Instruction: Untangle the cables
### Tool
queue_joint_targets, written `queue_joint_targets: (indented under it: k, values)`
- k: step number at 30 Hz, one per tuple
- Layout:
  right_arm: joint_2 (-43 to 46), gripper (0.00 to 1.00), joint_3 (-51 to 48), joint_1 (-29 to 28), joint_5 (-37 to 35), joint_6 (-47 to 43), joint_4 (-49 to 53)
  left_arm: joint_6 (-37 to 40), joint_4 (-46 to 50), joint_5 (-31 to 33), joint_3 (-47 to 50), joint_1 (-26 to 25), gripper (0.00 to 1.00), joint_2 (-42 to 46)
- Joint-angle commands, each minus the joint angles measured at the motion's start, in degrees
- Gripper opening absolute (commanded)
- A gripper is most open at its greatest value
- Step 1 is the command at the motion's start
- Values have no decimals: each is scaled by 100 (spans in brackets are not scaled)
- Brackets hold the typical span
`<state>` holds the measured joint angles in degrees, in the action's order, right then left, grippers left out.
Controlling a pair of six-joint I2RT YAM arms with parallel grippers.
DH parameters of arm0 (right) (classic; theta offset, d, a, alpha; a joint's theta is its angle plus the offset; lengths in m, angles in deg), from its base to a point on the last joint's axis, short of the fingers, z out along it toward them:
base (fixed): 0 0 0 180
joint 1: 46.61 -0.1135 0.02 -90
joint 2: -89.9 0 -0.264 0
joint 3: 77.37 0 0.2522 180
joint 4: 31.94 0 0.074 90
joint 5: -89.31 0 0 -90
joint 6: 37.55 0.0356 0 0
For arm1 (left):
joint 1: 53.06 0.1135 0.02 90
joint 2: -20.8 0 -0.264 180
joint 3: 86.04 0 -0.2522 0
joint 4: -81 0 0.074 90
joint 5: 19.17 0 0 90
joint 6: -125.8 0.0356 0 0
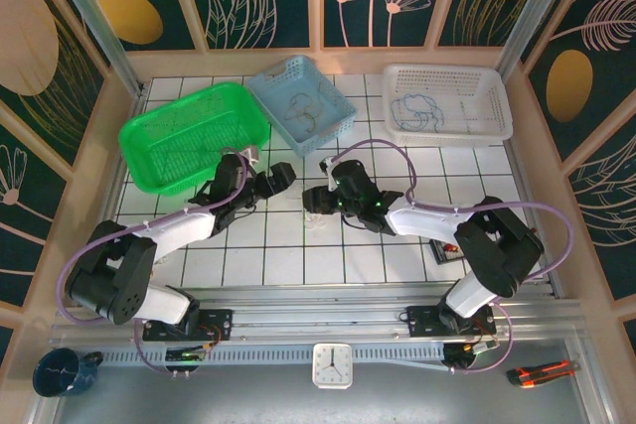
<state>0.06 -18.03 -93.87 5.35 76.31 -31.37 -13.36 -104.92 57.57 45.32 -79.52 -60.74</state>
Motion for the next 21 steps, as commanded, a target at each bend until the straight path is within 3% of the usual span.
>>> queue_joint_targets:
  k: [1, 8, 12, 14, 19, 21]
  values:
    - [-48, 53, -91, -50, 97, -3, -278, -267, -321, -289, 80, 11, 94, -88]
    - [-313, 53, 6, -83, 176, 144, -436, -851, -990, -419, 402, 14, 82, -412]
    - [-548, 50, 124, -90, 195, 177, -463, -850, -782, -272, 341, 5, 80, -460]
    - [-595, 44, 124, -81, 124, 172, -443, -823, -578, -128, 315, -4, 79, -419]
    - [-512, 11, -85, 35, 13, 206, -477, -1002, -404, 235, 415, -216, 77, -285]
    - [-443, 3, -221, 96, -7, 248, -537, -1048, -427, 305, 431, -284, 75, -299]
